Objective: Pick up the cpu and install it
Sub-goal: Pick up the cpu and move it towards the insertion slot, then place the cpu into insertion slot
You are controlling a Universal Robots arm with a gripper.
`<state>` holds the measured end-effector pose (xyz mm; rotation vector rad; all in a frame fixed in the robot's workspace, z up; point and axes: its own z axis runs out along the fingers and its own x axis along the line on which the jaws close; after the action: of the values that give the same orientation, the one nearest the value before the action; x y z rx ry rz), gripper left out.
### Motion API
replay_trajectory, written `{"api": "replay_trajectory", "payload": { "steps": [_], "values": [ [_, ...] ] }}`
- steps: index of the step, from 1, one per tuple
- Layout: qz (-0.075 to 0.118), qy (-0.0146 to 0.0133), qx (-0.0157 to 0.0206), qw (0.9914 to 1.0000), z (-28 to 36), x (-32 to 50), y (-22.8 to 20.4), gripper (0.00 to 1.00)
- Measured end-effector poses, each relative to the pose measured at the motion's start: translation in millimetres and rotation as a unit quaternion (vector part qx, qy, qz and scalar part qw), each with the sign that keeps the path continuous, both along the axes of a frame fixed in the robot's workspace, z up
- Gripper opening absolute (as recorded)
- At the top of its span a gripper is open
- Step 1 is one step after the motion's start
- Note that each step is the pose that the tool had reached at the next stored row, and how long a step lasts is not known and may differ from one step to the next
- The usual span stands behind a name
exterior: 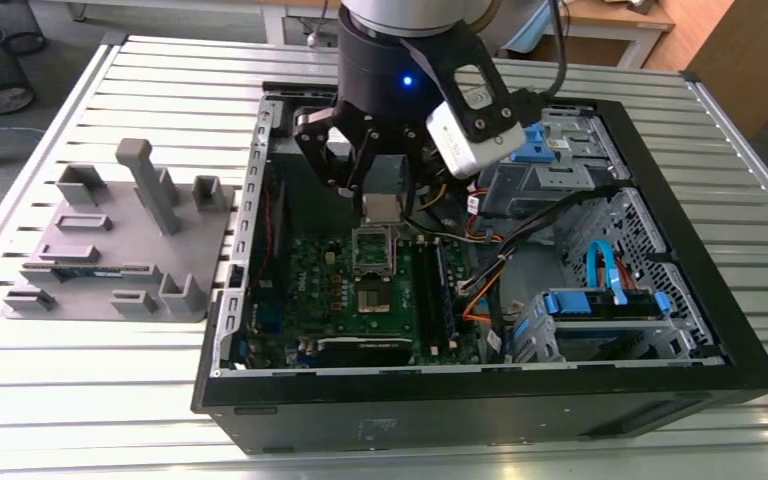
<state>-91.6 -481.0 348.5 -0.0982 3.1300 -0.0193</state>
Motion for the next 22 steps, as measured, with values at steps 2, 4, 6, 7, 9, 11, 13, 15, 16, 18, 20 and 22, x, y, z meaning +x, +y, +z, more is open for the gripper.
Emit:
{"api": "replay_trajectory", "payload": {
  "steps": [2, 4, 6, 7, 9, 11, 13, 15, 16, 18, 20, 22],
  "values": [
    [0.000, 0.0011, 0.0000, 1.00000, -3.5, 2.1, 0.0, 0.47],
    [0.000, 0.0020, 0.0000, 1.00000, -7.3, 2.3, 0.0, 0.47],
    [0.000, 0.0026, 0.0000, 1.00000, -10.9, 2.4, 0.0, 0.47],
    [0.000, 0.0028, 0.0001, 1.00000, -12.6, 2.4, 0.0, 0.47],
    [0.000, 0.0031, -0.0001, 1.00000, -13.5, 2.4, 0.0, 0.47],
    [0.000, 0.0031, 0.0000, 1.00000, -15.2, 2.4, 0.0, 0.47],
    [0.000, 0.0031, 0.0000, 1.00000, -16.7, 2.4, 0.0, 0.47],
    [0.000, 0.0031, 0.0000, 1.00000, -16.7, 2.4, 0.0, 0.47],
    [0.000, 0.0031, 0.0000, 1.00000, -16.8, 2.4, 0.0, 0.47],
    [0.000, 0.0031, 0.0000, 1.00000, -17.0, 2.4, 0.0, 0.47],
    [-0.001, 0.0030, 0.0002, 1.00000, -17.8, 2.4, 0.0, 0.47],
    [-0.002, 0.0030, 0.0000, 0.99999, -18.7, 2.4, 0.0, 0.47]
  ]
}}
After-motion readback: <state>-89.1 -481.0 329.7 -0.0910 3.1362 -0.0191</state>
